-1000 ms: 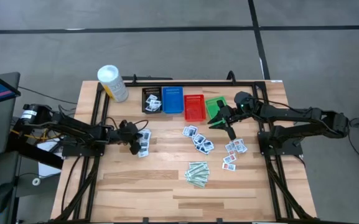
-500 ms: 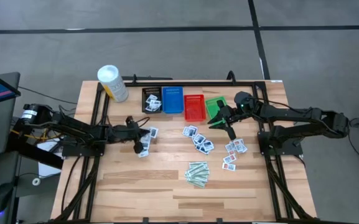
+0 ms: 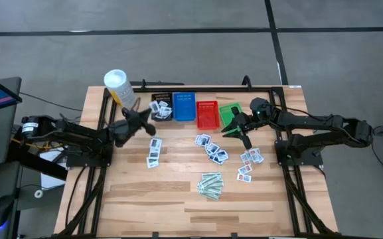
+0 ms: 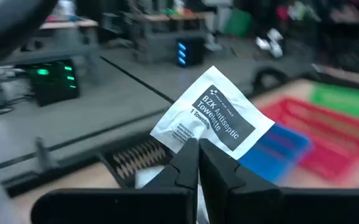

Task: Pick & Place First Aid Supplies
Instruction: Put the gray pad into the black bin

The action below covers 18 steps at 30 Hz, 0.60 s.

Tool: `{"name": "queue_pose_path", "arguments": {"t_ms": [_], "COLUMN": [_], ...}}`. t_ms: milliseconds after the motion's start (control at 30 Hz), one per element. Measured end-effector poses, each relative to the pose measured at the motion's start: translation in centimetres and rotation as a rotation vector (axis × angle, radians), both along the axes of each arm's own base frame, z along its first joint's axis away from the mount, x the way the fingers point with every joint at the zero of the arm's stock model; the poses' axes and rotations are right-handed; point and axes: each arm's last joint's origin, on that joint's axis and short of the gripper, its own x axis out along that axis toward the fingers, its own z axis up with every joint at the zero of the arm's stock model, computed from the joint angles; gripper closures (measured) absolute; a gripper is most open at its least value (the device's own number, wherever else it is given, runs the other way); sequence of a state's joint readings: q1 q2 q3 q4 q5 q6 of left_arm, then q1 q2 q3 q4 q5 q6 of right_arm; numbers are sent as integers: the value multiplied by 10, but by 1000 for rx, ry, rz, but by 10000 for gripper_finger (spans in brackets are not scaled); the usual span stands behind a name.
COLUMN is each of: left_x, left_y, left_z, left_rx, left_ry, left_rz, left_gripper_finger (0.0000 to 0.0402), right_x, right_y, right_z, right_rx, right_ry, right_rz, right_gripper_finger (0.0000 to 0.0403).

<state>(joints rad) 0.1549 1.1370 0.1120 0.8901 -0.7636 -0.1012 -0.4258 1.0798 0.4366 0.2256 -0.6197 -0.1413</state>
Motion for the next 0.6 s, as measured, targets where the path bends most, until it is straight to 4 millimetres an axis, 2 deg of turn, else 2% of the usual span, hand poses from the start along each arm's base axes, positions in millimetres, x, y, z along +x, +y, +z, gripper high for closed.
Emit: {"name": "queue_pose_path", "arguments": {"t_ms": [267, 433, 600], "left_x": [-4, -3, 8], "left_y": [29, 33, 37], "left_z": [14, 9, 3], "left_rx": [19, -1, -28], "left_ry": [-138, -114, -69], "left_rz": [-50, -123, -143], "left_gripper_finger": [392, 392, 392], "right_x": [0, 0, 0], "right_y": [0, 0, 0], "right_z": [0, 0, 0], "right_rx": [-1, -14, -15], "right_ry": [0, -3, -4], "right_rz": [0, 5, 5], "right_gripper_finger": [305, 305, 305]}}
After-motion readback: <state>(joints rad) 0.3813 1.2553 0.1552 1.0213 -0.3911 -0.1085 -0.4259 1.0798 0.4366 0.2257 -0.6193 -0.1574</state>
